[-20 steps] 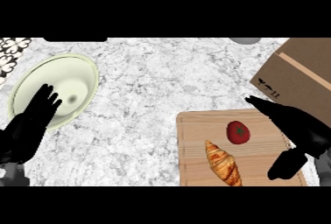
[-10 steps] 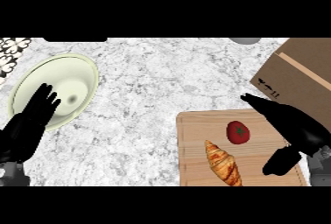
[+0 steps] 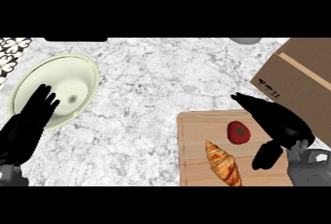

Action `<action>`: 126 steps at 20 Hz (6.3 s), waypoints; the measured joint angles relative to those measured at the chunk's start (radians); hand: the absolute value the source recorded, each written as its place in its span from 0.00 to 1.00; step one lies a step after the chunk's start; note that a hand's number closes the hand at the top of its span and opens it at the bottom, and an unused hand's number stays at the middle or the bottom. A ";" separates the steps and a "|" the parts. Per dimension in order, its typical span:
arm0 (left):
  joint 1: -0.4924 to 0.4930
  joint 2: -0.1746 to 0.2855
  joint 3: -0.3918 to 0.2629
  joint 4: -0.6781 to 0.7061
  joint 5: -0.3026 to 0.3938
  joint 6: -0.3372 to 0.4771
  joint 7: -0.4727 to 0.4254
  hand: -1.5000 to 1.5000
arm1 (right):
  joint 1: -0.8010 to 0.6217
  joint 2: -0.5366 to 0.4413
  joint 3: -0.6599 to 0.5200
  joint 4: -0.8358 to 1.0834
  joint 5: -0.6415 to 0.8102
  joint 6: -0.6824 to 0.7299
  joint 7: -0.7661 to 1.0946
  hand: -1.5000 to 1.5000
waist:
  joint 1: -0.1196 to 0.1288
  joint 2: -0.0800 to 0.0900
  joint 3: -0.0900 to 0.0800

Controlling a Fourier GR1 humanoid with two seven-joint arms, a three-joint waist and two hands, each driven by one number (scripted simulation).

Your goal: Pick the tomato from the cutting board and place it in the cardboard box

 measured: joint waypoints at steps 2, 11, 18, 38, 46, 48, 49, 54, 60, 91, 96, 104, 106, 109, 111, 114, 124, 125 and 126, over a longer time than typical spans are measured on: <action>-0.003 -0.009 0.001 0.002 -0.010 -0.007 0.001 0.50 | 0.007 0.022 0.014 0.025 0.039 -0.014 -0.016 0.00 | 0.000 0.000 0.000; -0.007 -0.036 0.034 0.026 -0.040 -0.035 -0.006 0.50 | -0.001 0.072 -0.007 0.092 0.140 0.004 -0.038 0.00 | -0.001 0.000 0.000; -0.016 -0.064 0.038 0.000 -0.062 -0.036 0.024 0.50 | 0.016 0.094 -0.015 0.105 0.202 0.031 -0.064 0.00 | -0.002 0.000 0.000; -0.009 -0.089 0.087 -0.037 -0.072 -0.088 0.059 0.50 | 0.014 0.167 -0.034 0.281 0.362 -0.046 -0.196 1.00 | -0.001 0.000 0.000; -0.006 -0.102 0.097 -0.028 -0.086 -0.094 0.047 0.50 | -0.009 0.162 -0.033 0.360 0.415 -0.151 -0.336 1.00 | -0.001 -0.001 -0.001; -0.003 -0.107 0.098 -0.009 -0.095 -0.103 0.022 0.50 | -0.021 0.167 -0.039 0.376 0.425 -0.161 -0.354 1.00 | -0.001 -0.001 -0.001; 0.003 -0.110 0.099 -0.017 -0.096 -0.103 0.023 0.50 | -0.017 0.173 -0.038 0.369 0.433 -0.160 -0.352 1.00 | -0.001 -0.001 -0.001; -0.021 -0.105 0.110 -0.014 -0.093 -0.105 0.048 0.50 | -0.026 0.181 -0.065 0.396 0.450 -0.182 -0.384 1.00 | -0.001 0.000 -0.001; -0.016 -0.115 0.110 -0.017 -0.100 -0.108 0.042 0.50 | -0.033 0.163 -0.095 0.385 0.474 -0.194 -0.401 1.00 | -0.001 0.000 0.000; -0.040 -0.112 0.124 0.016 -0.104 -0.118 0.036 0.50 | -0.324 0.005 -0.541 -0.109 0.344 -0.070 -0.131 1.00 | -0.001 0.000 0.000; -0.053 -0.104 0.131 0.027 -0.097 -0.126 0.041 0.50 | -0.327 -0.076 -0.567 0.042 0.350 -0.132 -0.232 1.00 | 0.001 0.001 0.000; -0.050 -0.116 0.118 0.025 -0.119 -0.116 0.029 0.50 | -0.336 -0.135 -0.590 0.326 0.360 -0.329 -0.428 1.00 | 0.004 0.002 0.000; -0.050 -0.122 0.113 0.008 -0.119 -0.108 0.046 0.50 | -0.343 -0.140 -0.591 0.414 0.367 -0.383 -0.472 1.00 | 0.006 0.003 0.000; -0.043 -0.131 0.109 0.000 -0.121 -0.105 0.042 0.50 | -0.342 -0.146 -0.598 0.517 0.357 -0.425 -0.531 1.00 | 0.006 0.003 0.000; -0.040 -0.130 0.106 -0.011 -0.120 -0.106 0.051 0.50 | -0.340 -0.151 -0.596 0.581 0.355 -0.430 -0.557 1.00 | 0.007 0.003 0.000; -0.035 -0.134 0.101 -0.017 -0.122 -0.106 0.052 0.50 | -0.345 -0.149 -0.600 0.681 0.357 -0.427 -0.552 0.00 | 0.010 0.002 -0.002; -0.033 -0.130 0.110 0.013 -0.127 -0.117 0.025 0.50 | -0.355 -0.155 -0.654 0.904 0.278 -0.478 -0.694 0.00 | 0.005 -0.001 -0.003; -0.034 -0.131 0.110 0.009 -0.124 -0.116 0.029 0.50 | -0.356 -0.147 -0.672 0.911 0.257 -0.495 -0.710 0.00 | 0.005 -0.001 -0.003; -0.035 -0.129 0.112 0.002 -0.118 -0.118 0.036 0.50 | -0.363 -0.137 -0.698 0.914 0.227 -0.508 -0.718 0.00 | 0.005 -0.001 -0.002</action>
